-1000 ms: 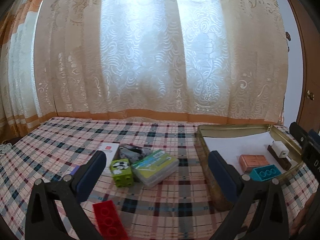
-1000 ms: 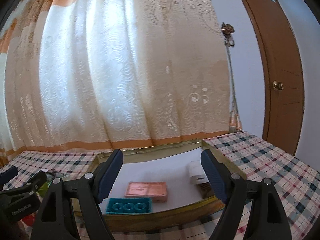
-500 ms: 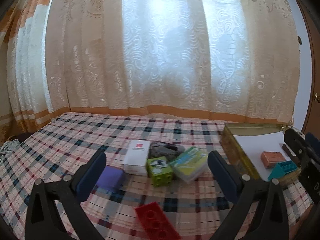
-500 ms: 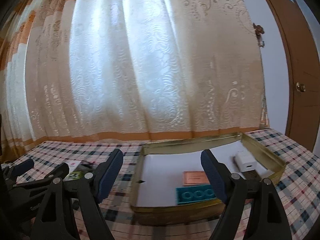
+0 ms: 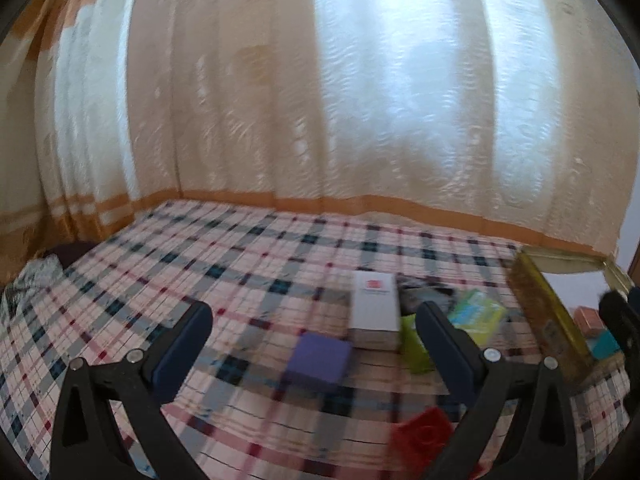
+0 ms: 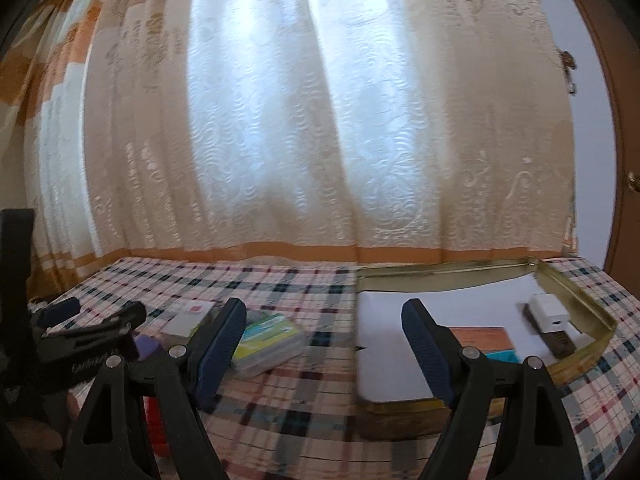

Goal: Organize rigid objects
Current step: 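Withdraw both open tools from the tray toward the remaining objects, then grasp the purple cube with the left tool while the right tool grasps the red brick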

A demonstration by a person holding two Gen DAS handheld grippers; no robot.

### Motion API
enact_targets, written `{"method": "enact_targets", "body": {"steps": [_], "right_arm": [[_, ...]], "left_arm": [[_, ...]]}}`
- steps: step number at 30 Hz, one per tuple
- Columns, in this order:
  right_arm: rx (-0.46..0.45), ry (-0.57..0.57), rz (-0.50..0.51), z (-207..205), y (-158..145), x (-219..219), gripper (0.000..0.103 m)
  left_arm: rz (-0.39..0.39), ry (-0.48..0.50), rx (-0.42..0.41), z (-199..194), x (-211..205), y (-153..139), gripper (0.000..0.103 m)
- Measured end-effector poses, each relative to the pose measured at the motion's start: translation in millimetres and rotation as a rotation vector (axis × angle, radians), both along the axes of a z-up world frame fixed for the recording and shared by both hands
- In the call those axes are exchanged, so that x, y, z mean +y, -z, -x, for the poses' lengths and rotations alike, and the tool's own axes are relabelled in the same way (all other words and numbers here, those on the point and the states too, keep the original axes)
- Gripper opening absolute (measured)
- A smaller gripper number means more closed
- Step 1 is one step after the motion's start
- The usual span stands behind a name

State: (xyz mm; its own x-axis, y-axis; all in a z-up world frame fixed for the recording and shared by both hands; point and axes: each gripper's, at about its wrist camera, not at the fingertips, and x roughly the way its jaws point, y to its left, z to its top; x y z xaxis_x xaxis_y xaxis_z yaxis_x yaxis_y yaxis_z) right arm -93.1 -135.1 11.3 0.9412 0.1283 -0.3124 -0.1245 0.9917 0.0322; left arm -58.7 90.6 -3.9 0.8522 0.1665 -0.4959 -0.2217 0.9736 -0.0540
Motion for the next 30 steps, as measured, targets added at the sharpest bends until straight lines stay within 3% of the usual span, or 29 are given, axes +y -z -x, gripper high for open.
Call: {"method": "enact_targets", "body": {"steps": [7, 11, 16, 20, 21, 24, 27, 30], "right_arm": [[0.092, -0.128, 0.038, -3, 7, 34, 0.082], [0.234, -0.243, 0.049, -13, 19, 56, 0.082], [0.364, -0.35, 0.098, -16, 37, 85, 0.082], [0.429, -0.401, 0.179, -15, 49, 106, 0.082], [0.442, -0.41, 0.187, -16, 51, 109, 0.077], [0.51, -0.425, 0.213, -21, 60, 114, 0.043], [0.542, -0.431, 0.207, -23, 64, 112, 0.035], [0.542, -0.423, 0.176, -22, 61, 104, 0.034]], "left_arm": [[0.094, -0.051, 0.082, -8, 45, 13, 0.103], [0.145, -0.063, 0.137, -13, 63, 21, 0.103], [0.169, -0.072, 0.208, -21, 73, 32, 0.103], [0.157, -0.057, 0.217, -22, 70, 33, 0.103], [0.148, -0.048, 0.215, -22, 68, 32, 0.103], [0.115, -0.016, 0.218, -24, 59, 30, 0.103], [0.098, 0.017, 0.233, -28, 53, 30, 0.103], [0.076, 0.063, 0.248, -31, 44, 31, 0.103]]}}
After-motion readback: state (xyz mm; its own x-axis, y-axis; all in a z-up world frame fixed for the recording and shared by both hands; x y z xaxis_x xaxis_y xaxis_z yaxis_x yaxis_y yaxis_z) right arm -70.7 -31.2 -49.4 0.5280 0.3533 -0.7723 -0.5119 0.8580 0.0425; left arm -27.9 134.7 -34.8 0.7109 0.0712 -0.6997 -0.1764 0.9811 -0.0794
